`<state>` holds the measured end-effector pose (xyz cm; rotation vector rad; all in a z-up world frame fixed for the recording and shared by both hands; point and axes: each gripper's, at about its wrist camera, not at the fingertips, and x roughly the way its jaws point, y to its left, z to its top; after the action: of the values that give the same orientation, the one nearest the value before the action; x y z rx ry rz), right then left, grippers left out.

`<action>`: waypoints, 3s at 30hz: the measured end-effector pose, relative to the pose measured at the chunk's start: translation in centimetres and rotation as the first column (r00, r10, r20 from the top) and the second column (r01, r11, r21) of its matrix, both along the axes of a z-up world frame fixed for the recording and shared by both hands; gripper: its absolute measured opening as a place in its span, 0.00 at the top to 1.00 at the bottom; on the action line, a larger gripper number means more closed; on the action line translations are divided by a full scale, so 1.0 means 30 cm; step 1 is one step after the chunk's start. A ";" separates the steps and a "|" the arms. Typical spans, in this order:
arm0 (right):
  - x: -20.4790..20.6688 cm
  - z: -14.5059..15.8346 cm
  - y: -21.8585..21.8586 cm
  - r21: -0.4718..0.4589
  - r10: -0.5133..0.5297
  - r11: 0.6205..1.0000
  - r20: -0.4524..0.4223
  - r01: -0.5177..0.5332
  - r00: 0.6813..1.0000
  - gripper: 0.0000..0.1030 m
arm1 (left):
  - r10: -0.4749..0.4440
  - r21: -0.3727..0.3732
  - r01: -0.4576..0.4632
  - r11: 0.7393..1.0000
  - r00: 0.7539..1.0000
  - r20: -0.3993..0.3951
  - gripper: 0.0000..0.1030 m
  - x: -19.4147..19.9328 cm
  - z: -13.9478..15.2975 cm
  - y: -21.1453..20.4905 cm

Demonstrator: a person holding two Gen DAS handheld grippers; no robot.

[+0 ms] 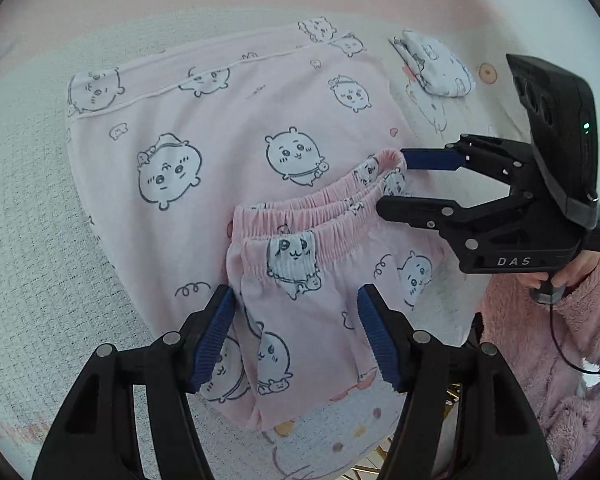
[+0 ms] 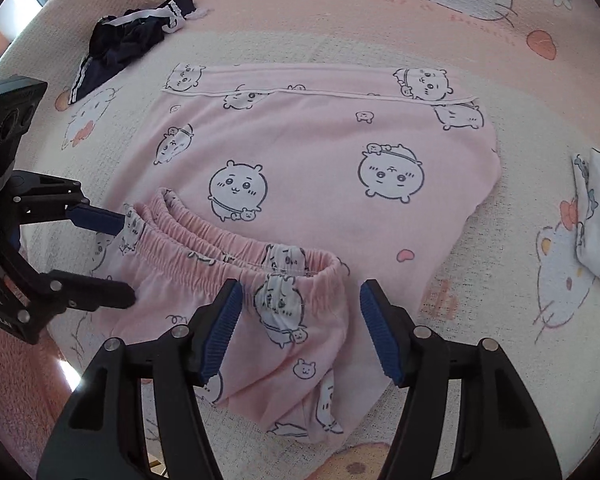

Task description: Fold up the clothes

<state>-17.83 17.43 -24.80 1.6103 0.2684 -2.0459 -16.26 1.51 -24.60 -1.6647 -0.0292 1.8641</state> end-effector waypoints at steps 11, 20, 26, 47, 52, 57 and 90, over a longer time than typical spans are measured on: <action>0.059 0.085 0.059 -0.177 -0.012 0.984 -0.034 0.005 0.999 0.84 | 0.183 0.014 -0.183 0.983 0.982 -0.047 0.76 0.072 0.022 -0.022; 0.022 0.020 0.030 -0.104 -0.007 0.995 0.027 0.010 1.000 0.89 | 0.221 0.014 -0.220 0.975 0.974 -0.056 0.84 0.056 0.024 -0.024; -0.061 0.141 0.040 -0.189 -0.049 0.981 -0.027 0.043 0.998 0.89 | 0.279 0.100 -0.270 0.958 0.956 -0.088 0.85 0.003 0.119 -0.073; -0.468 0.005 -0.025 -0.171 -0.173 0.969 0.034 0.176 0.984 0.66 | 0.299 0.022 -0.298 0.954 0.950 -0.088 0.73 -0.413 -0.002 -0.096; -0.438 0.110 0.066 -0.229 -0.271 0.940 -0.055 0.252 0.961 0.53 | 0.316 -0.018 -0.329 0.944 0.920 -0.233 0.66 -0.361 0.085 -0.107; -0.342 0.119 0.042 -0.110 -0.225 0.971 -0.138 0.211 0.965 0.39 | 0.270 0.045 -0.268 0.962 0.925 -0.267 0.66 -0.308 0.127 -0.065; -0.061 0.017 0.297 -0.182 -0.300 0.932 0.088 0.312 0.950 0.39 | 0.631 0.020 -0.631 0.775 0.775 0.029 0.48 0.006 -0.033 -0.262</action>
<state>-19.67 26.33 -24.29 1.6684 -0.2140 -2.1671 -16.09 -6.33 -25.59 -1.7899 -0.7089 2.3050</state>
